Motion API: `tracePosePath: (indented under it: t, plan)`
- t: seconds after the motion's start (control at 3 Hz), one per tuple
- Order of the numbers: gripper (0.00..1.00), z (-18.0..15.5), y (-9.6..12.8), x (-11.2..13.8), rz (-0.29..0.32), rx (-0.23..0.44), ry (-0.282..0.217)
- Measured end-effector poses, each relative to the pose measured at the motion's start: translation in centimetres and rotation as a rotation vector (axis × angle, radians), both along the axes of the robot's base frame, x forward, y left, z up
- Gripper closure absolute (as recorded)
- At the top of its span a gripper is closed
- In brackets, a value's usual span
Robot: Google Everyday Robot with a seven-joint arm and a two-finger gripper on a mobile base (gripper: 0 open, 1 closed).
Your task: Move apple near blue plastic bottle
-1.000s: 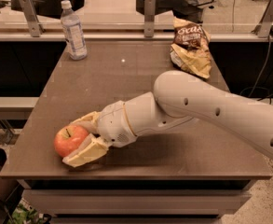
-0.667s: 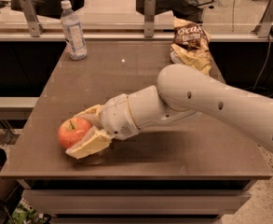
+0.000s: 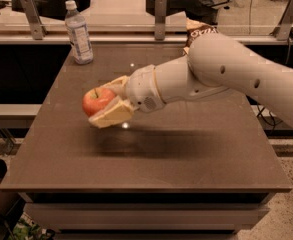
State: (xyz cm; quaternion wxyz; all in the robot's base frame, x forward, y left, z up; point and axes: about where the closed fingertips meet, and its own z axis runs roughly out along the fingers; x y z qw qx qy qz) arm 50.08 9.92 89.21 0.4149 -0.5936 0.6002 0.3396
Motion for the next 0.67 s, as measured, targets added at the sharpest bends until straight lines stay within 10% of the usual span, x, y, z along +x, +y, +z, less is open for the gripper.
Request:
tracePosePath:
  t: [0.67]
  plan:
    - [1.00, 3.7, -2.3, 8.5, -0.234, -0.039, -0.091]
